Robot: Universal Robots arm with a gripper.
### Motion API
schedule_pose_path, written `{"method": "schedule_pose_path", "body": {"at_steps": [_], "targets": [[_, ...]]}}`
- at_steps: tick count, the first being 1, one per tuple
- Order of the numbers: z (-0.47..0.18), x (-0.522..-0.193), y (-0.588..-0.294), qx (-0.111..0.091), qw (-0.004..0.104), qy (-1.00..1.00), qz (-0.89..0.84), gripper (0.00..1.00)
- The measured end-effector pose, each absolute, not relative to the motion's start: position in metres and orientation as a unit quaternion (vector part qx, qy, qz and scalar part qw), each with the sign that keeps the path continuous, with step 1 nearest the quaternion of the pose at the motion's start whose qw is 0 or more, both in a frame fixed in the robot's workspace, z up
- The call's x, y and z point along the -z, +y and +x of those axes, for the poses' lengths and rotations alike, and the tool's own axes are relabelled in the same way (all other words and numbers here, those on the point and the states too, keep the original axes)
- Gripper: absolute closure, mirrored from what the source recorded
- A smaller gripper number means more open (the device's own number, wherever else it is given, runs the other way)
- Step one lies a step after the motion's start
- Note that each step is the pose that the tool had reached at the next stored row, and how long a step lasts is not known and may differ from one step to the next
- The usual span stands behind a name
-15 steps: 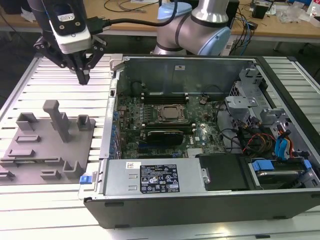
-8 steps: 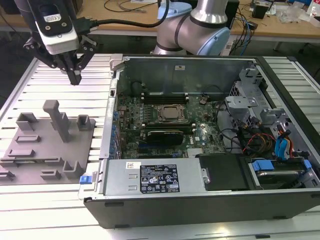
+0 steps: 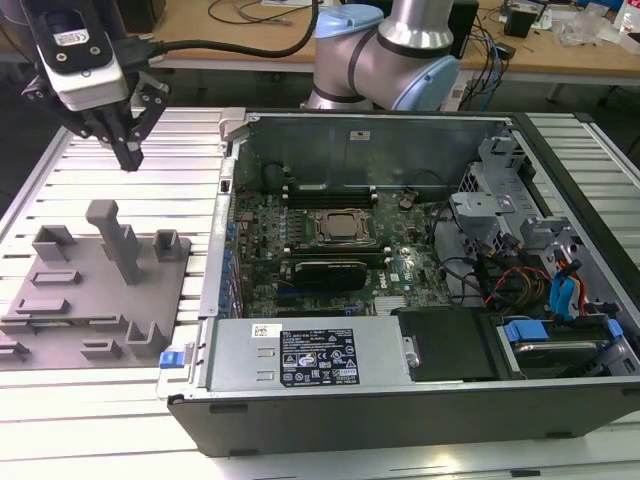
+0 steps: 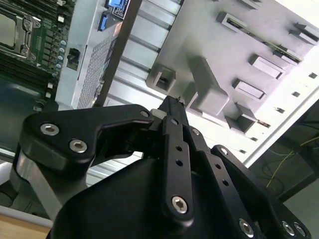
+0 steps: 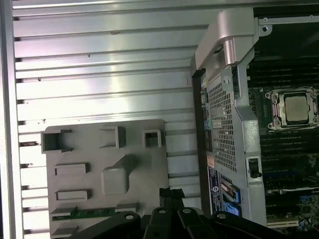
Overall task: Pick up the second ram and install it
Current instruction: 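Reach for the second ram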
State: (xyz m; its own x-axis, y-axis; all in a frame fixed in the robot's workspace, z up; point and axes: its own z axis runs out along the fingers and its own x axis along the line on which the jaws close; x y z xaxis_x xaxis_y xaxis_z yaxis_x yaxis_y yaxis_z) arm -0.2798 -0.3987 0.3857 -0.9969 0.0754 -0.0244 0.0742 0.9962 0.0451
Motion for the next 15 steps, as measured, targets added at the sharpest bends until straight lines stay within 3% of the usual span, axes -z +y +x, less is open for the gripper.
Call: {"method": "schedule_pose_path", "body": {"at_steps": [15], "targets": [[-0.299, -0.383, -0.399, -0.022, 0.013, 0.999, 0.037, 0.89]]}}
